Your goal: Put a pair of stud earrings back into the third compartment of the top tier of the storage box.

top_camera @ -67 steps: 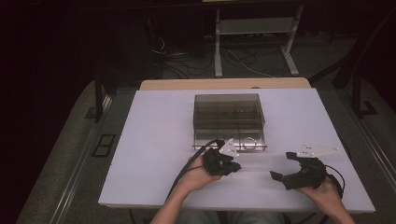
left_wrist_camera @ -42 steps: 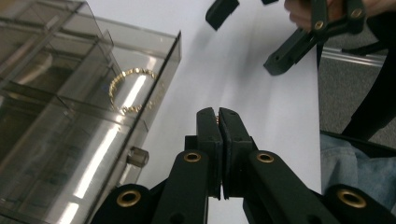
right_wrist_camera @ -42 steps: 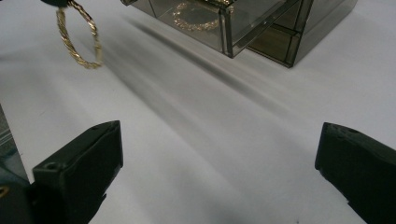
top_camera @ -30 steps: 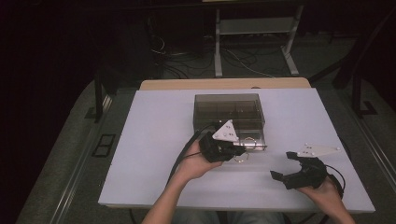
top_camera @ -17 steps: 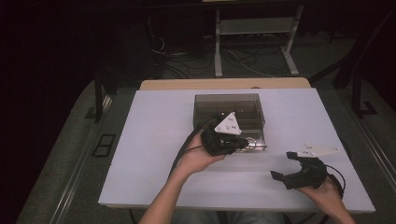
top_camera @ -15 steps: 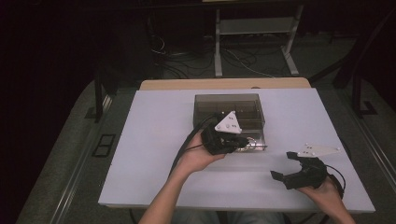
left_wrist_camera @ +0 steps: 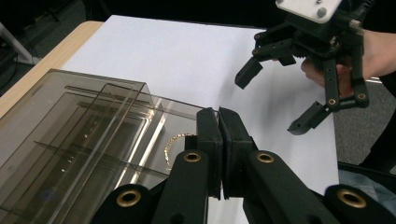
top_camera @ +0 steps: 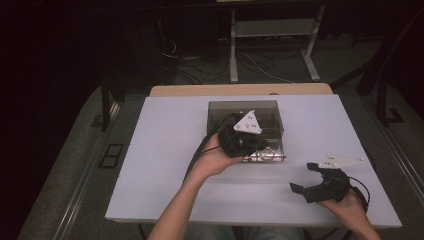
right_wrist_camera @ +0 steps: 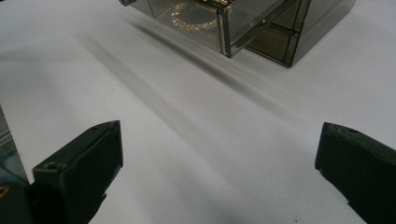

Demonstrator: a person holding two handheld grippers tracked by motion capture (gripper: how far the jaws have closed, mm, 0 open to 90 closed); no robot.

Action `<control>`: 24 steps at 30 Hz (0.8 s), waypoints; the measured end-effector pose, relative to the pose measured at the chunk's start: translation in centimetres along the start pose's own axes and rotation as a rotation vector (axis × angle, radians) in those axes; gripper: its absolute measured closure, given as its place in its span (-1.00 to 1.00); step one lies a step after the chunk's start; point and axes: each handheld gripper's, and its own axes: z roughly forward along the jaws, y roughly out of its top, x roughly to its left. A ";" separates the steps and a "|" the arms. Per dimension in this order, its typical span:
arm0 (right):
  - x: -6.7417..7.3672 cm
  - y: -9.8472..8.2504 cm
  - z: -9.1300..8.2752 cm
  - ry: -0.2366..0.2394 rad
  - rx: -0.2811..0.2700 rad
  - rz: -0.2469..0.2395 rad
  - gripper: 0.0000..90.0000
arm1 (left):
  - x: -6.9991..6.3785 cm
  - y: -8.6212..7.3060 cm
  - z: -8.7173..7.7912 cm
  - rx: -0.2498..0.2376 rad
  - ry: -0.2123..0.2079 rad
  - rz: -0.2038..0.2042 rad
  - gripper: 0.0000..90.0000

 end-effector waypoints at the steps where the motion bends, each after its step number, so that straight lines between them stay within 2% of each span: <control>1: 0.0 0.0 0.0 -0.001 0.000 0.003 -0.99 | 0.1 0.1 0.1 0.004 0.002 0.000 0.94; 9: -0.1 0.0 0.0 0.001 0.002 0.001 -0.99 | 0.8 0.5 0.9 0.007 0.007 -0.001 0.94; 14: 0.0 0.0 -0.1 0.004 0.003 0.005 -0.99 | 1.1 0.8 1.6 0.022 0.006 0.017 0.94; 24: -0.1 0.0 0.0 0.006 0.004 0.000 -0.99 | 1.8 0.4 3.2 0.044 0.002 0.015 0.94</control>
